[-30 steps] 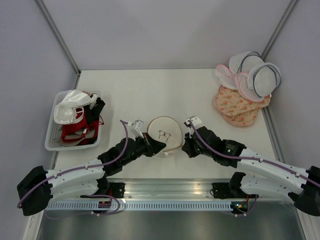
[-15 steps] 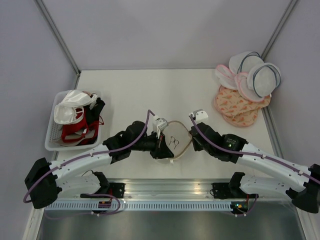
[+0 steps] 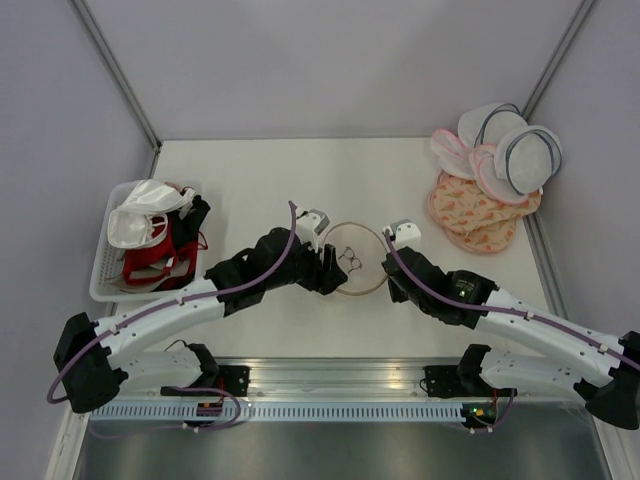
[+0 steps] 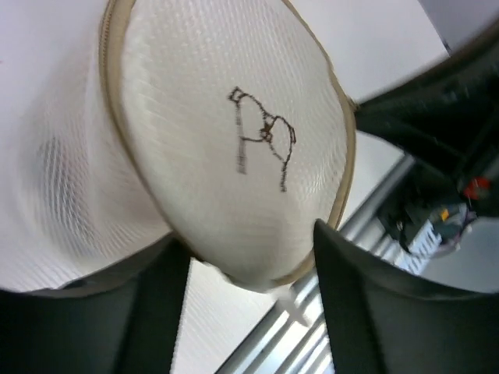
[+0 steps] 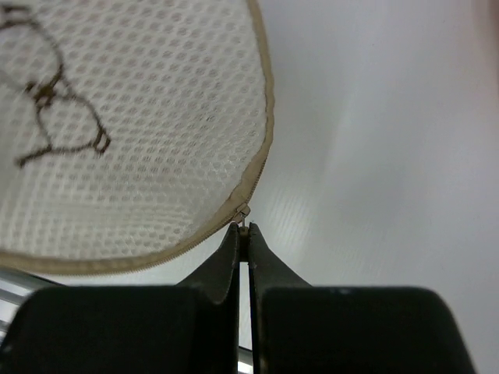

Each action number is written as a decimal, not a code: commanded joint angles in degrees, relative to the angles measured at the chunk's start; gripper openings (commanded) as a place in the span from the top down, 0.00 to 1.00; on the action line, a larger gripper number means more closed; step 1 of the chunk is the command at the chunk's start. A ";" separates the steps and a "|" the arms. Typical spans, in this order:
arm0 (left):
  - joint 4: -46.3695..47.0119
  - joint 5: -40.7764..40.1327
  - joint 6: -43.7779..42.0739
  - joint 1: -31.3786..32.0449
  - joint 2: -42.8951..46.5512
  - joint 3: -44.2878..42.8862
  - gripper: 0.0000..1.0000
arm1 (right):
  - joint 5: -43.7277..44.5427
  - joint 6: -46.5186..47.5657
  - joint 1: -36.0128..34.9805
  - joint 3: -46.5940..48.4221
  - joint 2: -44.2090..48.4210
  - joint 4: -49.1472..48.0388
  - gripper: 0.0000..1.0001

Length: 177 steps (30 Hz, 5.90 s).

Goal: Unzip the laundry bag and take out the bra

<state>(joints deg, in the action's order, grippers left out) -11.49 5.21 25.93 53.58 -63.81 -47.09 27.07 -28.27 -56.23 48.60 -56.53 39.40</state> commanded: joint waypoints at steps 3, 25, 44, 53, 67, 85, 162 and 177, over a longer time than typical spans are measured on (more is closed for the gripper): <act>0.59 -16.72 3.58 -0.67 -4.39 -3.36 0.16 | -0.70 -1.96 0.42 -2.28 0.55 -2.39 1.00; 15.34 -8.46 37.78 1.26 11.88 18.52 0.00 | -40.60 -1.26 0.33 -8.96 -2.08 -35.09 1.00; 19.67 -15.75 39.02 2.76 10.89 21.16 0.98 | -39.91 2.87 -0.02 -8.53 -3.14 -22.37 1.00; 13.60 -14.54 32.27 2.40 16.35 20.64 0.98 | -5.69 -1.16 0.50 -4.04 -8.23 -2.49 0.99; 8.76 -0.19 10.03 0.39 1.86 5.18 0.98 | 9.85 -1.08 2.18 2.82 -13.44 -4.50 1.00; 4.98 -13.66 24.40 -9.29 1.81 7.18 0.00 | -21.50 2.34 2.17 -3.42 -3.94 -14.24 1.00; 16.84 5.77 34.44 -12.10 7.66 15.88 0.00 | -31.45 3.31 2.26 -3.60 -5.87 -28.93 1.00; 29.42 1.91 39.55 -8.41 1.32 21.87 0.68 | -30.68 2.78 1.91 -3.77 -6.14 -23.76 1.00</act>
<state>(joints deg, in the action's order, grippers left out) 16.21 10.39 64.14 45.23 -63.18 -26.13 -5.21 -25.71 -53.89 44.10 -63.57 14.61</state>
